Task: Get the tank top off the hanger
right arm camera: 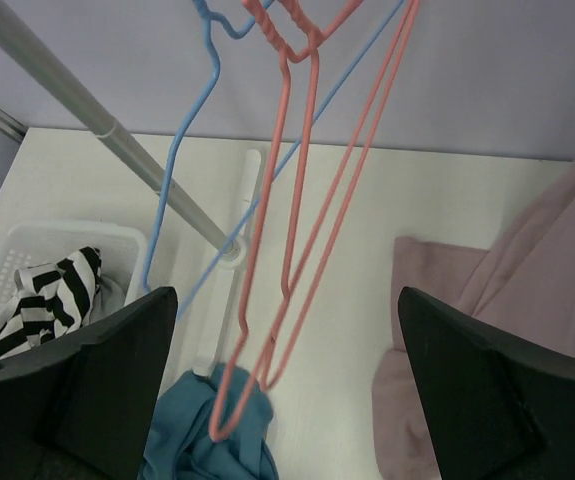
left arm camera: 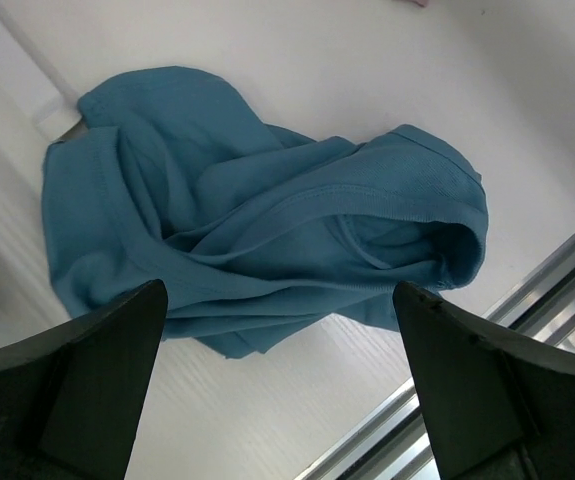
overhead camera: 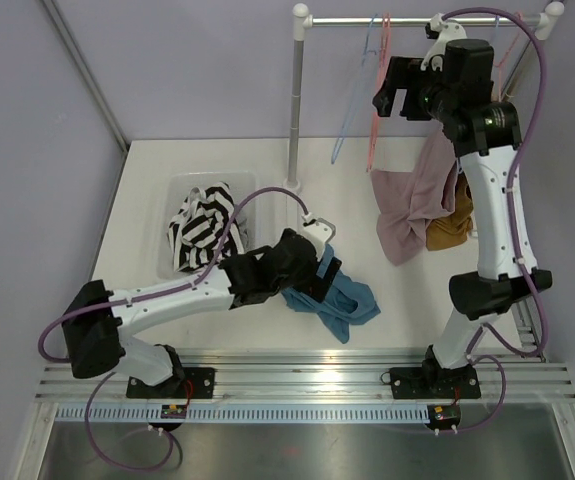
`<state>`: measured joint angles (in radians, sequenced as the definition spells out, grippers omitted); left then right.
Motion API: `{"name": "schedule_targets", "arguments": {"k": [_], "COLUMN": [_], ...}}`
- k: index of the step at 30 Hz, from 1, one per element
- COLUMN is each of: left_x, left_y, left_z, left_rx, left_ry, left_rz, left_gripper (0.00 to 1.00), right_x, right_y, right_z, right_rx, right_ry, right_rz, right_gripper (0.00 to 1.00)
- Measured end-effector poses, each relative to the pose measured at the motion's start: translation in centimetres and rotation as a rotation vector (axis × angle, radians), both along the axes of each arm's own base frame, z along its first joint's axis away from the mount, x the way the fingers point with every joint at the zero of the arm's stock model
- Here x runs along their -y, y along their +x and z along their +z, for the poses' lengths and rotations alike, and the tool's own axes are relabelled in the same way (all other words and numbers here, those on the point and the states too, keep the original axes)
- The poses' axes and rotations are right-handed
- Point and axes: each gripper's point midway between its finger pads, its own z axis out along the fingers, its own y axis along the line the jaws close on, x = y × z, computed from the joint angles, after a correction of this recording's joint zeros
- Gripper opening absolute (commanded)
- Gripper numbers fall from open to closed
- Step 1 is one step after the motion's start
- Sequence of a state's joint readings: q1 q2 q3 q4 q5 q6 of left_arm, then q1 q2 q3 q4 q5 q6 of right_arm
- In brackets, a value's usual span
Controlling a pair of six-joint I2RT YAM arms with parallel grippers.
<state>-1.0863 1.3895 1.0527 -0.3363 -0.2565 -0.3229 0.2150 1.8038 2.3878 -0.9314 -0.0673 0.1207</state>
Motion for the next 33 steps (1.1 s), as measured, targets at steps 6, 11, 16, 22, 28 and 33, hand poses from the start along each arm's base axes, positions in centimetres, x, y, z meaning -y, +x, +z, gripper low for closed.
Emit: {"name": "schedule_targets", "arguments": {"k": [6, 11, 16, 22, 28, 33], "left_x": [2.5, 3.8, 4.4, 6.4, 6.8, 4.9], "left_y": [-0.1, 0.2, 0.0, -1.7, -2.4, -2.1], "left_z": [-4.7, -9.1, -13.4, -13.5, -13.2, -10.0], "left_rx": [-0.034, -0.077, -0.130, -0.102, -0.096, -0.061], "left_ry": [0.066, 0.128, 0.178, 0.144, 0.136, 0.146], "left_rz": [-0.028, -0.027, -0.009, -0.017, -0.025, 0.010], "left_gripper": [0.99, 0.99, 0.86, 0.11, 0.00, 0.00], "right_x": [1.6, 2.4, 1.8, 0.9, 1.1, 1.3], "right_y": [-6.9, -14.2, -20.6, -25.9, -28.4, -28.8], "right_z": [4.8, 5.6, 5.3, 4.9, 5.3, 5.3], "right_rx": [0.105, 0.163, 0.218, 0.277, 0.326, 0.335], "right_ry": [0.021, 0.054, 0.104, 0.155, 0.164, 0.161], "right_rz": [-0.003, 0.036, 0.141, 0.254, 0.277, 0.271], "right_gripper": [1.00, 1.00, 0.99, 0.99, 0.99, 1.00]}}
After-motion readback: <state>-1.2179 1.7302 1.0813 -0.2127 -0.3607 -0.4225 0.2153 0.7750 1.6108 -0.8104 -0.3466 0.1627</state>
